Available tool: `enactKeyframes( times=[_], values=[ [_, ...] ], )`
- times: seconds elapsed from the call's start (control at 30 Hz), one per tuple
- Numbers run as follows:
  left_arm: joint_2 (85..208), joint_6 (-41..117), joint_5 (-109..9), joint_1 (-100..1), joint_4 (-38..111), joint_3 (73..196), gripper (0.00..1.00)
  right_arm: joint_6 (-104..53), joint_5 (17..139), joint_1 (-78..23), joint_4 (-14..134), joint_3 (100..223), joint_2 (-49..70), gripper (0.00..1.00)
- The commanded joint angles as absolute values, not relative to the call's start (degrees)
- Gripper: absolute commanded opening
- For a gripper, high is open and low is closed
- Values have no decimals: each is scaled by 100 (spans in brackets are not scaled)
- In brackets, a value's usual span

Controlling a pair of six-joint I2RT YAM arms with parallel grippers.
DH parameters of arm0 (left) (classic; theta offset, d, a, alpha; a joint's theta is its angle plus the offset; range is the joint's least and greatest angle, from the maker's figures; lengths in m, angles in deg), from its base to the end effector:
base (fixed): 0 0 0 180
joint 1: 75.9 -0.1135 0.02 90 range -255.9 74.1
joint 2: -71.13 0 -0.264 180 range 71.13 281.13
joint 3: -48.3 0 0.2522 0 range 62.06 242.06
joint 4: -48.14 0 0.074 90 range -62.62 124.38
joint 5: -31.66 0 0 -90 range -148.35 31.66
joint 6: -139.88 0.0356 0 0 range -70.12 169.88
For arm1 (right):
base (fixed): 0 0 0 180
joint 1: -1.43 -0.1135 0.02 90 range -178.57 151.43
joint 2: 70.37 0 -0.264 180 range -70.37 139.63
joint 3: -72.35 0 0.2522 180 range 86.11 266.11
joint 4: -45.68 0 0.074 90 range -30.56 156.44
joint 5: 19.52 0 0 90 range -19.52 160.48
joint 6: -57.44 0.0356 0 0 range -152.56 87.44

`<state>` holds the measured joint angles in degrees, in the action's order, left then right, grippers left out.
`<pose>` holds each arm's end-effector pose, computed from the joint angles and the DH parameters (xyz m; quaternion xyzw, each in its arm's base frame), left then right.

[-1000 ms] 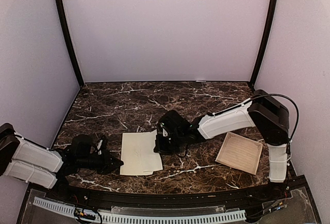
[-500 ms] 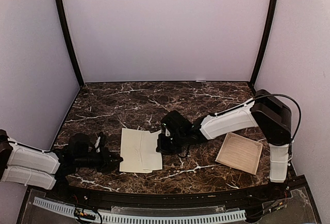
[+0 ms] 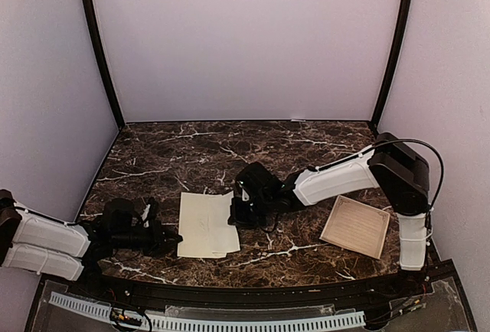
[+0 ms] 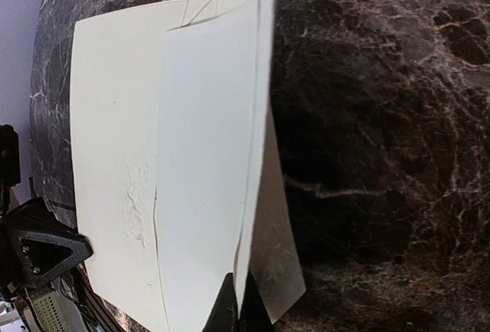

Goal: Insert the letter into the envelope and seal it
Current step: Place the letter in the envelope.

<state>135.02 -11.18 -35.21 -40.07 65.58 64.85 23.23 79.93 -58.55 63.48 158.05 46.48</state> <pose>0.1274 -0.1092 0.1119 -0.0872 0.8495 -0.4822 0.1956 0.2084 0.3724 0.1363 -0.0630 0.9317 0.3370 0.1204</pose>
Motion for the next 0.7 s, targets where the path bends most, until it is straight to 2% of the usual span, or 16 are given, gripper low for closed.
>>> enactKeyframes(
  times=[0.0,0.67],
  values=[
    [13587,-852,-3293,-4022,6623,6528,0,2272,8206,-5851,6438,15958,4872,0],
    [13522,-1000,-3586,-4022,6691,6423,0,2513,8175,-5763,6456,15522,4624,0]
  ],
)
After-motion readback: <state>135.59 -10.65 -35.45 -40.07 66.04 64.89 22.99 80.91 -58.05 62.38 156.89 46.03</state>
